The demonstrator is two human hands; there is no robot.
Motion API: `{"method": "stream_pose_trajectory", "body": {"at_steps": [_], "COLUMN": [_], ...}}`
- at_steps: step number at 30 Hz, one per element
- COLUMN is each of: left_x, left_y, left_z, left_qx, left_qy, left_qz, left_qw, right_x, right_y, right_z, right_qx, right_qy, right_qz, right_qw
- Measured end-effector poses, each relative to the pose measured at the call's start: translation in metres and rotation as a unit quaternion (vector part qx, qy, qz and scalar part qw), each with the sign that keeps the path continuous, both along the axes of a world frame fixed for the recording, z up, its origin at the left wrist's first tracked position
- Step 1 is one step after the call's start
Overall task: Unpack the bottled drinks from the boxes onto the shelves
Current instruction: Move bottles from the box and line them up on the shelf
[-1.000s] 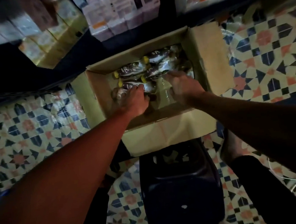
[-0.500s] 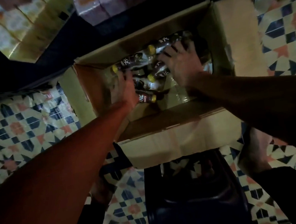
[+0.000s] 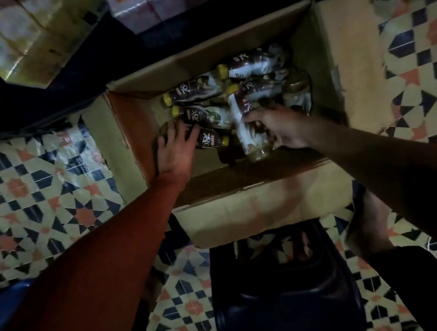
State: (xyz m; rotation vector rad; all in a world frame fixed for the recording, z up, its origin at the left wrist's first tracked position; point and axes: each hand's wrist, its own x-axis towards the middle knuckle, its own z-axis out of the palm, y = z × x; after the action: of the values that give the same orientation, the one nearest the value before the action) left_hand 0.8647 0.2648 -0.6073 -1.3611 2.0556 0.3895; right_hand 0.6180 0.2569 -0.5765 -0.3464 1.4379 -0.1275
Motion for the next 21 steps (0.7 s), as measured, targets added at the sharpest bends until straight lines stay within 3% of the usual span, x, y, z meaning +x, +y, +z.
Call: {"method": "stream_pose_trajectory", "body": {"at_steps": [5,8,10,13,17,21], "left_x": [-0.004,-0.003,-0.003,-0.011,-0.024,-0.039], "left_y": [-0.008,-0.009,-0.01,-0.008,-0.009,-0.014], "left_z": [-0.003,-0.004,0.001,0.02,0.044,0.078], "left_qx": [-0.002,0.037,0.143,0.296,0.344,0.357], "left_qy": [-0.004,0.001,0.03,0.135,0.225,0.291], "left_qz": [-0.03,-0.023,0.054,0.241,0.383,0.503], "left_qw": [1.0,0.999,0.988,0.914,0.827,0.731], "right_x": [-0.005,0.004,0.009,0.01,0.017,0.022], "right_y": [0.017,0.018,0.019,0.021,0.026,0.033], "right_z": [-0.008,0.002,0.009,0.021,0.039,0.068], "right_qx": [0.042,0.019,-0.023,-0.073,-0.053,-0.051], "right_qy": [-0.069,-0.02,0.012,0.056,0.076,0.057], "right_qz": [-0.086,0.004,0.047,-0.005,-0.114,-0.138], "right_qw": [0.993,1.0,0.999,0.996,0.989,0.987]}}
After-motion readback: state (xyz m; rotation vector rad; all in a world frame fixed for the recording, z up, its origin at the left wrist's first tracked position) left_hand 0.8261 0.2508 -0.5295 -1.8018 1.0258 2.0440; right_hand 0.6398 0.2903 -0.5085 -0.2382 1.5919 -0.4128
